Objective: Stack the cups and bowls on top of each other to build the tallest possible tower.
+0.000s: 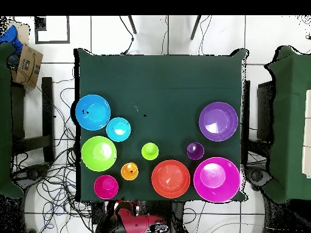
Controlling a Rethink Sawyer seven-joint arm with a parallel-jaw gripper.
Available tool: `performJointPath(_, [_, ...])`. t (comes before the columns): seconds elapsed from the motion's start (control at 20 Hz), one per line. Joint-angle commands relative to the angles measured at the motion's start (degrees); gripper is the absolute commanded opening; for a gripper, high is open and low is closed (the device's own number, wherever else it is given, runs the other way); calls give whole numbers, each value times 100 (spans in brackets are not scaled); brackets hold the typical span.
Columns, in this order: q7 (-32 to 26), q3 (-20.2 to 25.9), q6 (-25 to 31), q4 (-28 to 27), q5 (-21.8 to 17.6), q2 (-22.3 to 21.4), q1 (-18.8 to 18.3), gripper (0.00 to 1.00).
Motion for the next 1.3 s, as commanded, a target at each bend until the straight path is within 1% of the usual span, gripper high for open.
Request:
performJointPath(0.05, [897,573,387,-572,250,-36,-74,100])
performJointPath(0.45, [915,577,456,-586,337,-118,-22,100])
performJointPath(1.05, [878,662,701,-619,390,-266,-68,100])
performJointPath(1.3, [906,623,625,-624,418,-217,-3,100])
